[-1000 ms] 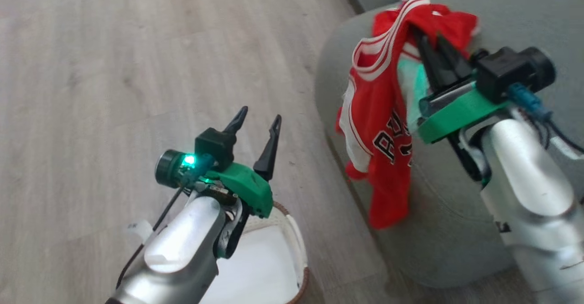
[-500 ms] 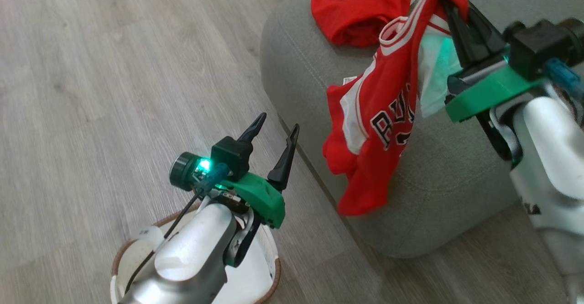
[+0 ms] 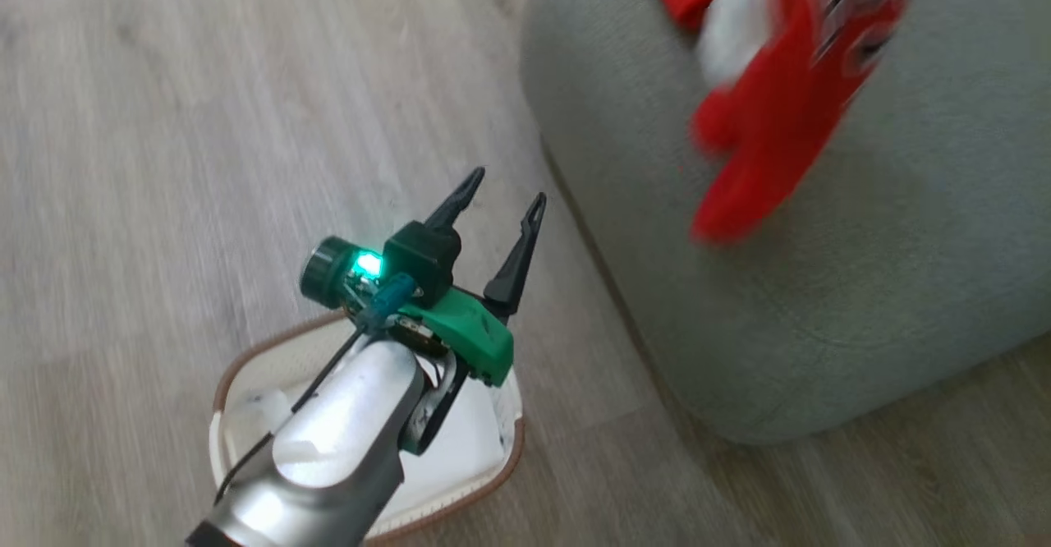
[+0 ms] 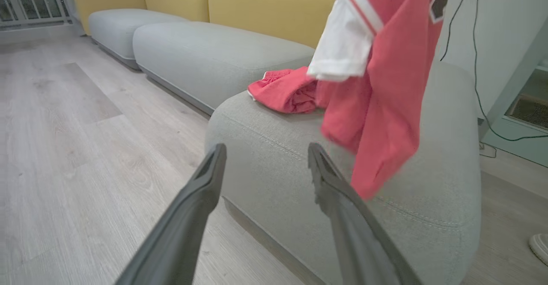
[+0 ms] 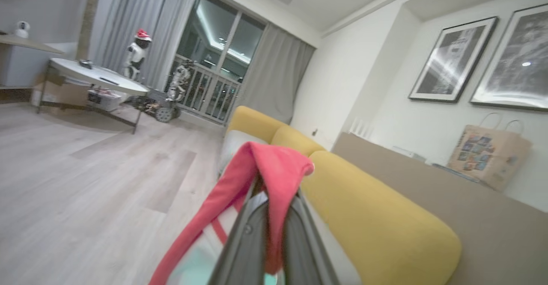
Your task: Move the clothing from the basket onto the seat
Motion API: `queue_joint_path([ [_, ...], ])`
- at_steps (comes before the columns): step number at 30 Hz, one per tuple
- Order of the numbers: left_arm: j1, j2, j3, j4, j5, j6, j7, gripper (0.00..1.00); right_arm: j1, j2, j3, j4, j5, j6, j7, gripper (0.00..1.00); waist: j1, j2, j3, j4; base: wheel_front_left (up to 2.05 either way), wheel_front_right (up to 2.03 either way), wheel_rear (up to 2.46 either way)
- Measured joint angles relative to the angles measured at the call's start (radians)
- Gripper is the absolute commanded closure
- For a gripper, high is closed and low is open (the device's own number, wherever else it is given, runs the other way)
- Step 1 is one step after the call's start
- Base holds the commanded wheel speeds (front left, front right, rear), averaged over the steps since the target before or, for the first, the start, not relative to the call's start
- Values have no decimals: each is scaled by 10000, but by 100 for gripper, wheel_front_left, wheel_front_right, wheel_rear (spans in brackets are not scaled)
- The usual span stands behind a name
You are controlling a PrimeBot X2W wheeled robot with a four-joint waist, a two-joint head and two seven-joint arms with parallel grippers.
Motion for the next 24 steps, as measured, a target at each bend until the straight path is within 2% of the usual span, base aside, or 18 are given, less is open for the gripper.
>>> queue_joint_path([
  [3, -120, 115, 0, -125, 88, 2, 6, 0, -1340, -539, -291, 564, -276, 0, 228, 100, 0, 0, 385, 285, 0, 0, 0],
  [7, -297, 284, -17, -393, 228, 13, 42, 0, -2966, -1129, -1198, 1262, -882, 0, 244, 100, 1, 0, 985, 654, 0, 0, 0],
  [10, -561, 414, -19, -652, 345, 75, 151, 0, -3686, -1319, -2044, 1831, -1373, 0, -10, 100, 1, 0, 1475, 925, 0, 0, 0],
  [13, -822, 470, -38, -897, 462, 102, 251, 0, -3745, -1313, -2803, 2545, -1820, 0, -347, 100, 1, 0, 1965, 1206, 0, 0, 0],
  [18, -1040, 686, -38, -1160, 616, 203, 372, 0, -3223, -771, -4023, 3917, -2255, 0, -828, 100, 2, 0, 2773, 1624, 0, 0, 0],
  [24, -1104, 846, -48, -1381, 635, 293, 468, 0, -1859, 585, -4782, 5010, -2629, 0, -1168, 100, 4, -1, 3439, 1987, 0, 0, 0],
])
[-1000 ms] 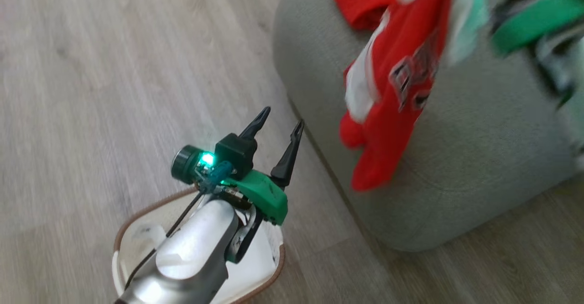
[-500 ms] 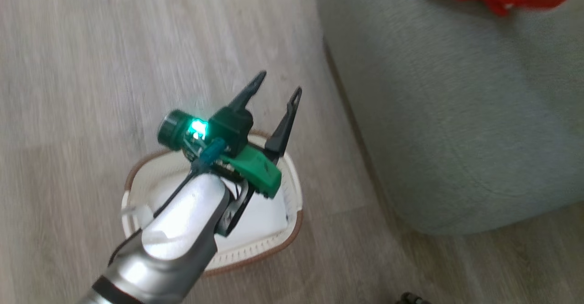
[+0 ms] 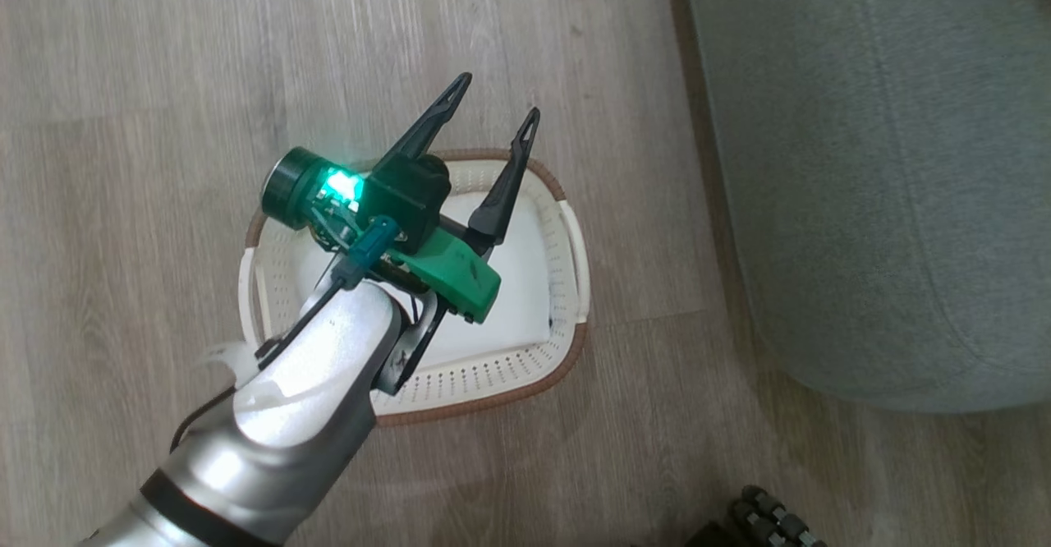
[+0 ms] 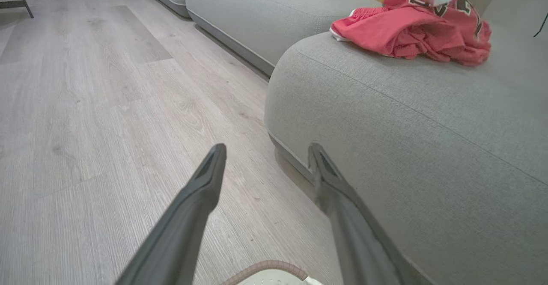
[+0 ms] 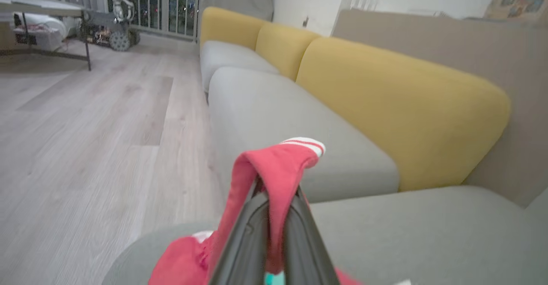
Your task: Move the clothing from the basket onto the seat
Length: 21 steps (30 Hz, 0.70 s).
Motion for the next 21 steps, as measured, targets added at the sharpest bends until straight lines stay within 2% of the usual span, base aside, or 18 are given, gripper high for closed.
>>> queue_joint_path([
  [6, 1, 146, -13, -88, 0, 86, 90, 0, 878, 543, -660, 397, -311, 0, -54, 100, -3, 1, 130, 23, 0, 0, 0],
  [7, 1, 146, -13, -88, 0, 86, 90, 0, 878, 543, -660, 397, -311, 0, -54, 87, -3, 1, 130, 23, 0, 0, 0],
  [10, 2, 169, -13, -144, -2, 128, 167, 0, 1268, 729, -945, 504, -313, 0, -67, 0, -3, 1, 132, -17, 0, 0, 0],
  [16, 35, 272, -6, -150, -17, 244, 174, 0, 1772, 1145, -1024, 685, -140, 0, -71, 0, -3, 1, 60, -153, 0, 0, 0],
  [21, 151, 343, 113, -142, -226, 397, 153, 0, 2457, 1348, -834, 261, 757, 0, -71, 0, -3, 1, -172, -307, 0, 0, 0],
])
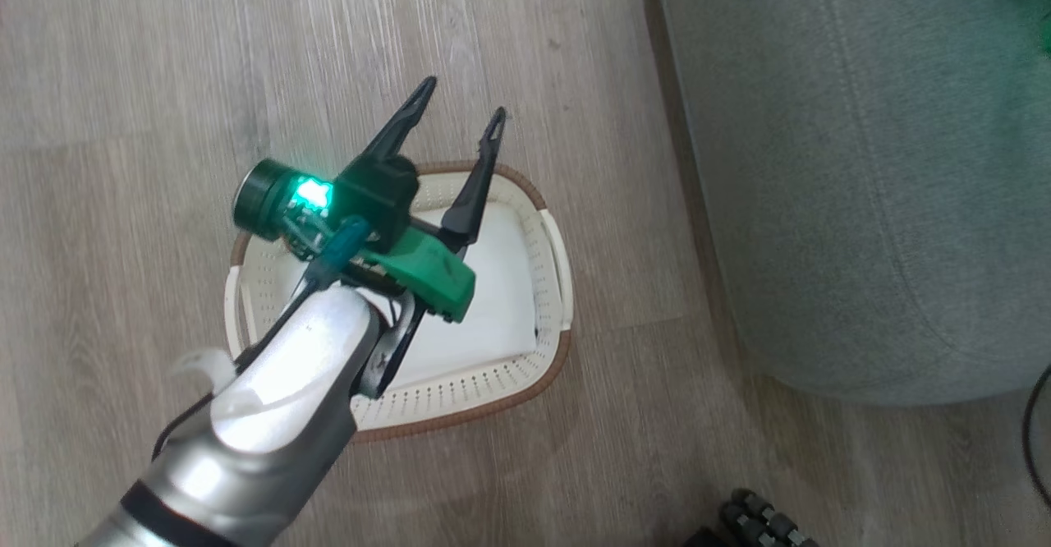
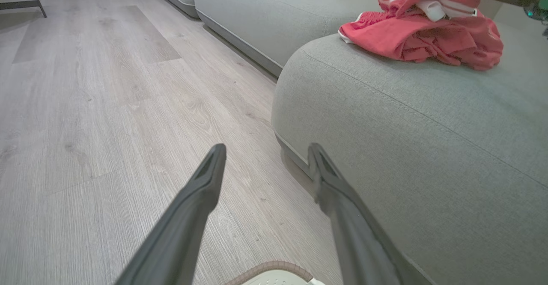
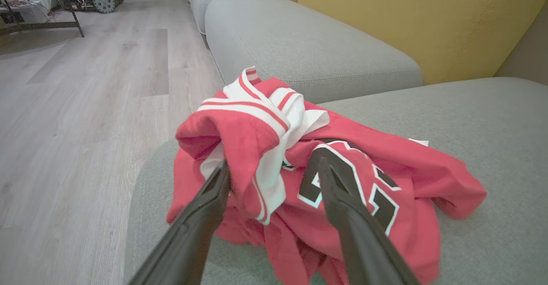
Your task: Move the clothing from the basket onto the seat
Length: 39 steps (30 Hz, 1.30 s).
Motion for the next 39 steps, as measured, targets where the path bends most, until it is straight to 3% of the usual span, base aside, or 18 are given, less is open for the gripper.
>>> queue_joint_path([
  [7, 622, 84, 385, 12, -349, 249, -347, 0, 1358, 35, 1177, -1584, 943, 0, -6, 0, 0, 0, -653, -123, 0, 0, 0],
  [14, 1397, 54, 1189, -165, -784, 809, -537, 0, 2163, -73, 2253, -2934, 1243, 0, -6, 0, 0, 0, -1617, -109, 0, 0, 0],
  [20, 2290, -46, 1810, -403, -1093, 1032, -621, 0, 2848, 4, 2476, -3198, 1381, 0, -6, 0, -1, 1, -2549, 47, 0, 0, 0],
  [39, 5823, -224, 3927, -1187, -1093, 1158, -621, 0, 6784, 1956, 2832, -5398, 1156, 0, -6, 0, -1, 1, -4693, 1060, 0, 0, 0],
])
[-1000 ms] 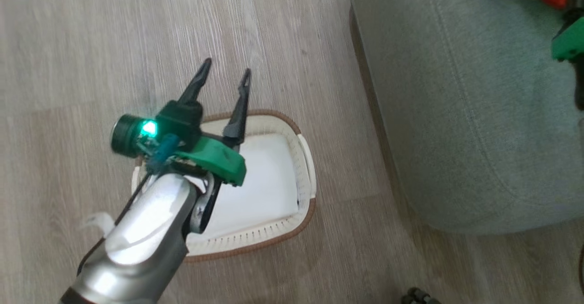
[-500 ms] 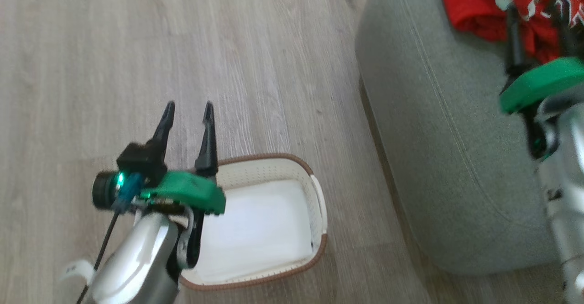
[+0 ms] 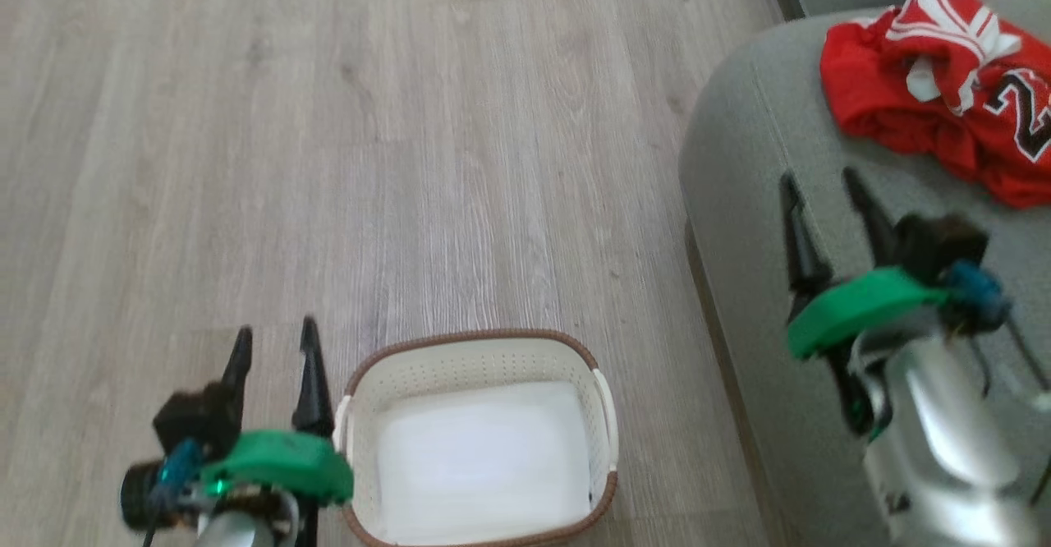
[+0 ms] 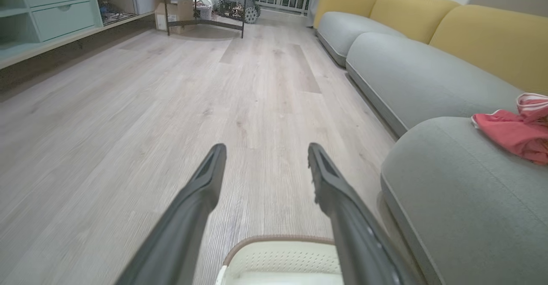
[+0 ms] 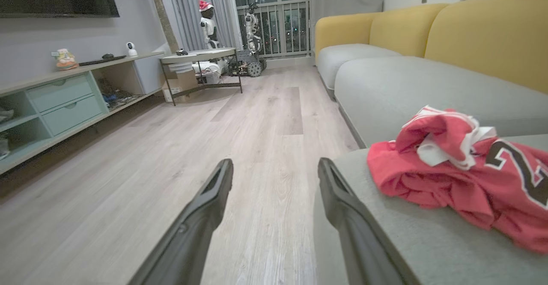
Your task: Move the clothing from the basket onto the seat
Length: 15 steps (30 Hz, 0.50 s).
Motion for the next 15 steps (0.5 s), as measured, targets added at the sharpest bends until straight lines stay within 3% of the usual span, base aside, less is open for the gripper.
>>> queue_joint_path([
  [8, 1323, -63, 792, -67, 0, -247, 0, 0, 1743, 594, -31, -872, -259, 0, 0, 0, 0, 0, -562, 286, 0, 0, 0],
  [15, 1811, -230, 1129, -157, 94, -665, 0, 0, 2604, 665, -61, -1549, -458, 0, 0, 0, 0, 0, -779, 472, 0, 0, 0],
])
